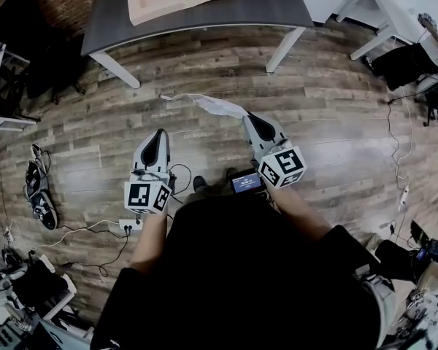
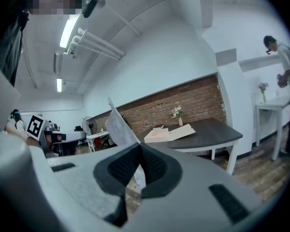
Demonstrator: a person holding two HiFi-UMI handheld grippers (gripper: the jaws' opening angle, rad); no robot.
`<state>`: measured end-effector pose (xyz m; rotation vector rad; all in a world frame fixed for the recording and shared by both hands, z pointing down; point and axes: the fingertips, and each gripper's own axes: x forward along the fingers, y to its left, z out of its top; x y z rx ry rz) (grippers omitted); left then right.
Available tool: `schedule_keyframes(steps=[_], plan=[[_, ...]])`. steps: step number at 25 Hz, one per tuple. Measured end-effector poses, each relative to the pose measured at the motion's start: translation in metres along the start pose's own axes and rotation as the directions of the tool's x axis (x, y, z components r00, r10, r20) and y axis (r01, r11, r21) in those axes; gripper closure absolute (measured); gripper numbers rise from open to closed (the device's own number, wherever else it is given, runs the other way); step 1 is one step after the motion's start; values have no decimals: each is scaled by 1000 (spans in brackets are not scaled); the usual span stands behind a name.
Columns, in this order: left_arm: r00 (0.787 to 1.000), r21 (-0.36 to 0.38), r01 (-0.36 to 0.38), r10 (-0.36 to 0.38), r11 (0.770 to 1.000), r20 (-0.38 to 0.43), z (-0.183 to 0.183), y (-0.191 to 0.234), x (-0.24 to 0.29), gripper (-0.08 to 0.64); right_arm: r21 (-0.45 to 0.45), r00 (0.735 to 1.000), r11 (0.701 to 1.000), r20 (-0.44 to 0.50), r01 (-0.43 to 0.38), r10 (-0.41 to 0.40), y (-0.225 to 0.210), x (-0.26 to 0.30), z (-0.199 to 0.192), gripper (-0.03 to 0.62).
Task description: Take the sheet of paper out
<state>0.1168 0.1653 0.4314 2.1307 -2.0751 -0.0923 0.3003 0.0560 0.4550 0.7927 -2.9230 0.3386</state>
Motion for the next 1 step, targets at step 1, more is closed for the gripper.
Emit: schedule_keyframes(steps=[1], plan=[[1000, 0, 1, -1, 1000, 2, 0, 0, 1, 565, 0, 1000, 1000, 1, 2, -2, -2, 0, 0, 589]])
